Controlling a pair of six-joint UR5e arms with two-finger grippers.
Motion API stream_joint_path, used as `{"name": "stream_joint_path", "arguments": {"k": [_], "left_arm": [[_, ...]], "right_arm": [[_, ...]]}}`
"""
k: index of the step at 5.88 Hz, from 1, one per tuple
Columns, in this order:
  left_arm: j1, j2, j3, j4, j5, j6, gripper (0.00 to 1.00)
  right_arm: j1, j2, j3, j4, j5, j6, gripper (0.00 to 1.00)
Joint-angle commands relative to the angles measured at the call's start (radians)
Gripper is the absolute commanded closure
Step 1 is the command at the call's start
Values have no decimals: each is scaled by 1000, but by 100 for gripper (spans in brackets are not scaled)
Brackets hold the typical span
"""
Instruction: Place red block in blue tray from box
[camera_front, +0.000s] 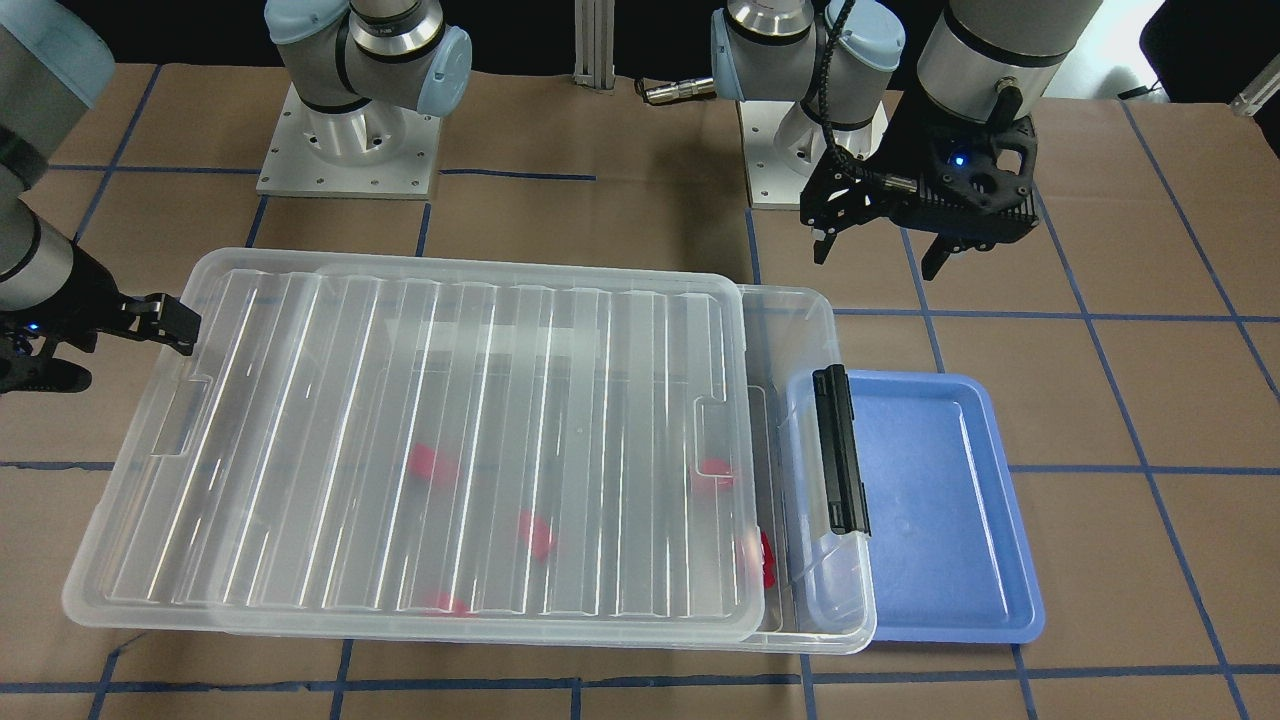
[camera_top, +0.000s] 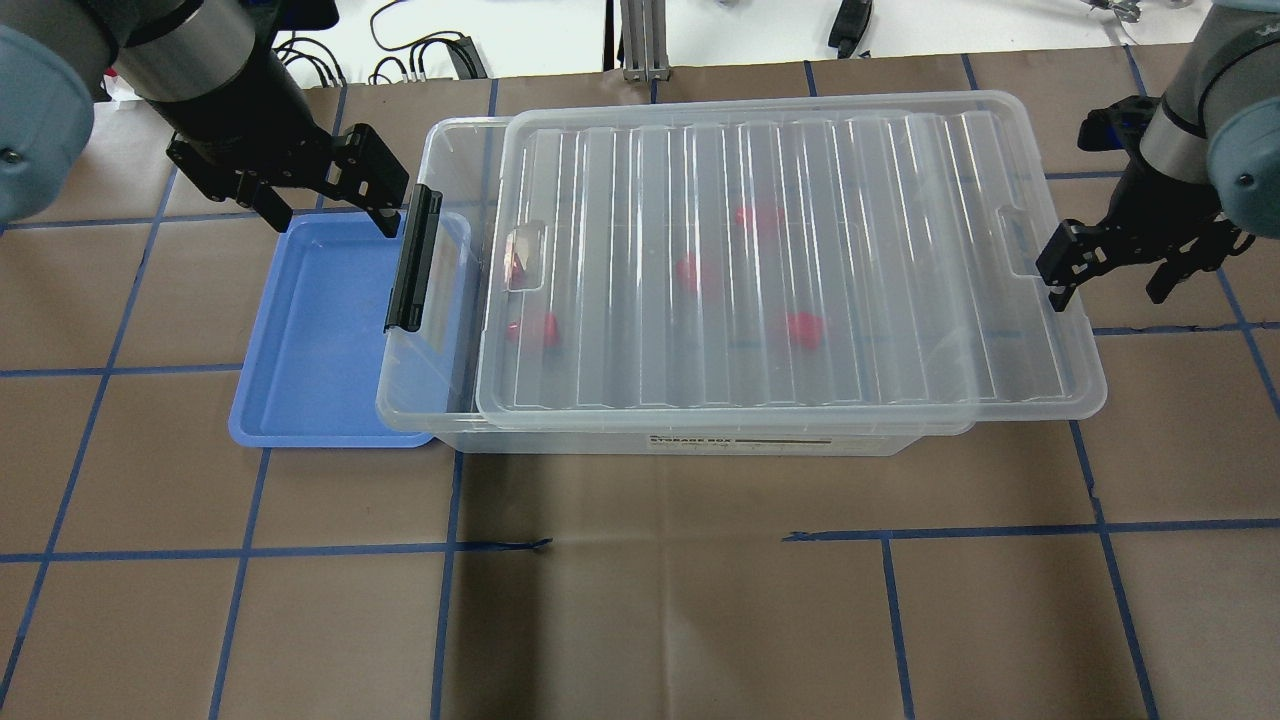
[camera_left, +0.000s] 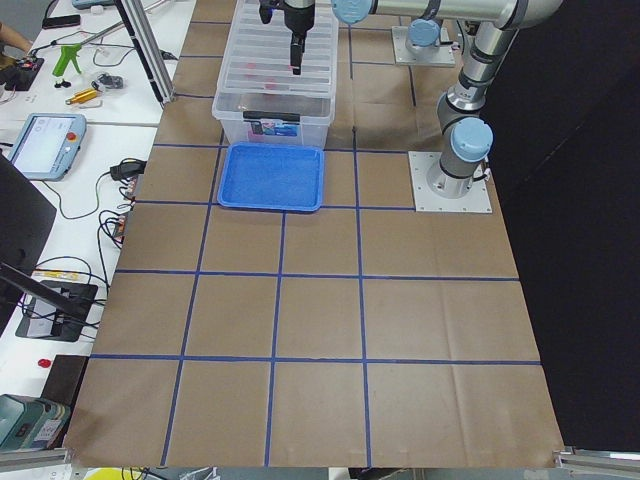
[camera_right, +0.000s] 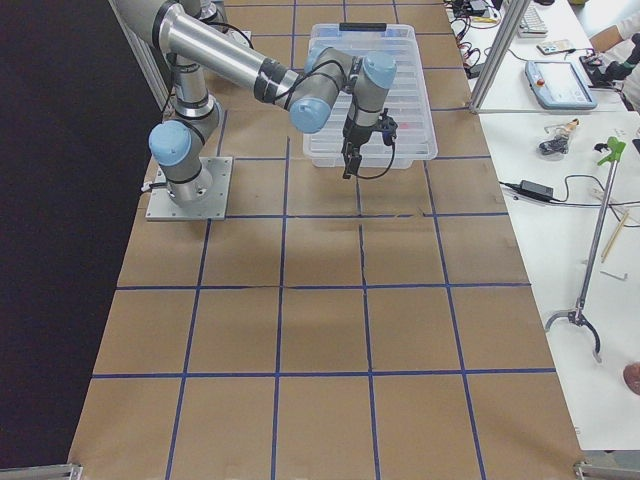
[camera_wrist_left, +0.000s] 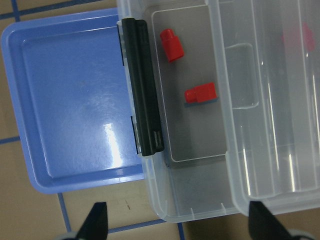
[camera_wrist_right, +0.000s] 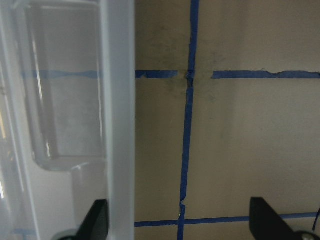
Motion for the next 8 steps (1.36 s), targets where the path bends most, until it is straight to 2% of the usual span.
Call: {"name": "stream_joint_path", "arguments": {"k": [1, 3, 5, 6, 7, 8], "left_arm": [[-2, -12, -6, 3, -5, 268, 2], [-2, -21, -16, -3, -2, 601, 2], [2, -27, -35, 15, 4, 1066, 2], [2, -50, -35, 55, 23, 1240, 2], [1, -78, -32, 87, 70, 1379, 2], [-1, -86, -30, 84, 73, 1385, 2]], "right_arm": [[-79, 0, -1, -19, -32, -63, 0], [-170, 0, -4, -20, -78, -102, 0], [-192, 0, -16, -37, -112, -111, 0], [-192, -3, -30, -40, -115, -111, 0], [-190, -21, -56, -24, -100, -85, 0], [-181, -49, -123, 28, -57, -55, 0]]}}
